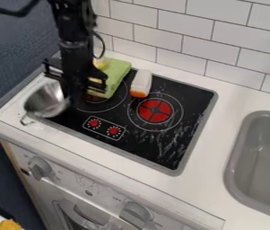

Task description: Move the silver pot to the upper right of the right burner

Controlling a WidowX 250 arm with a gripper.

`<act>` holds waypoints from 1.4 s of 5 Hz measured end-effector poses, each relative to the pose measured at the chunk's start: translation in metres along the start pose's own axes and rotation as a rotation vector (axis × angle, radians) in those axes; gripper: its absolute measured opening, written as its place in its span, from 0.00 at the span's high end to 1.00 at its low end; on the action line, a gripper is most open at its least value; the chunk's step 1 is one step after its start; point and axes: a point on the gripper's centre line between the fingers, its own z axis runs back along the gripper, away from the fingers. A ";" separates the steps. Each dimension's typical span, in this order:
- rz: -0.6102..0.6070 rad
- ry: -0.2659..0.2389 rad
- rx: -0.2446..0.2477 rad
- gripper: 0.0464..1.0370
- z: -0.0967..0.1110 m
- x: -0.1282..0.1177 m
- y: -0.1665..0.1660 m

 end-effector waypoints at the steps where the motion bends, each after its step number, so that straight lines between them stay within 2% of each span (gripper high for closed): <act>1: -0.021 -0.085 -0.023 0.97 0.027 -0.007 -0.009; 2: -0.164 -0.177 -0.040 0.97 0.054 -0.002 -0.053; 3: -0.255 -0.231 -0.071 0.97 0.071 0.007 -0.092; 4: -0.372 -0.212 -0.091 0.97 0.066 0.023 -0.143; 5: -0.438 -0.171 -0.122 0.97 0.051 0.040 -0.171; 6: -0.529 -0.155 -0.156 0.97 0.039 0.055 -0.187; 7: -0.612 -0.119 -0.270 0.97 0.021 0.060 -0.197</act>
